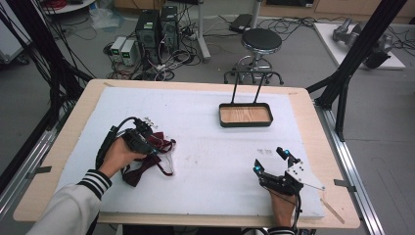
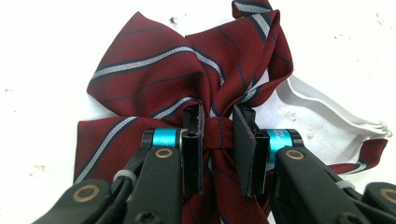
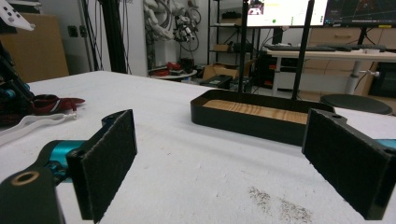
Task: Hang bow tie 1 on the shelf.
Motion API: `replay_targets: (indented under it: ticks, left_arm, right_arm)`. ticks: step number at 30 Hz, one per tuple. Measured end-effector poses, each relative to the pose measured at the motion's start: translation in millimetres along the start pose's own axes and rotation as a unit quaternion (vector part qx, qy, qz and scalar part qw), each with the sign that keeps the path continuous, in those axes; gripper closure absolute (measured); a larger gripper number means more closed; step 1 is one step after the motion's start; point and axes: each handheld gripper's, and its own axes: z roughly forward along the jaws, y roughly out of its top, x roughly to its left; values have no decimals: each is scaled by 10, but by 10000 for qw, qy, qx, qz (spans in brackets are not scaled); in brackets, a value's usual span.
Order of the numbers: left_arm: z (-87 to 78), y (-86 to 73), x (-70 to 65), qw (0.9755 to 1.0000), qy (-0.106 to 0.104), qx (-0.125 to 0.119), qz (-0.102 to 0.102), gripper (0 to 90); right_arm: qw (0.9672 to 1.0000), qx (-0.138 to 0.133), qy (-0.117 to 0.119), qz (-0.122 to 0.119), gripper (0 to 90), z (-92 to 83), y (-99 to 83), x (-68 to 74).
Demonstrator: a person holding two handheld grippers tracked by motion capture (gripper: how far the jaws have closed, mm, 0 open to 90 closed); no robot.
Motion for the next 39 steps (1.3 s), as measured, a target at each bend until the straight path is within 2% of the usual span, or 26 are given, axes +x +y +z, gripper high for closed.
replay_targets:
  ticks: [12,15,18,21,33,39]
  left_arm:
    - [-108,-24,32,9993,1,-384,-21,739]
    - [-146,-31,39,9983,12,-587,-25,739]
    - [-175,-30,34,9971,31,-764,61,740]
    - [-207,-21,25,9952,37,-979,85,740]
    - [-305,1,13,9835,39,-1804,135,740]
    - [-357,22,-12,9743,61,-2246,162,740]
  right_arm:
    - [10000,3,1,0,94,0,1,2]
    - [10000,3,-2,-4,94,0,1,1]
    - [10000,3,-3,-4,94,0,0,1]
    - [10000,5,-8,5,94,0,0,2]
    - [10000,-4,-9,-9,94,2,0,-1]
    - [10000,-2,-11,-9,94,1,1,-1]
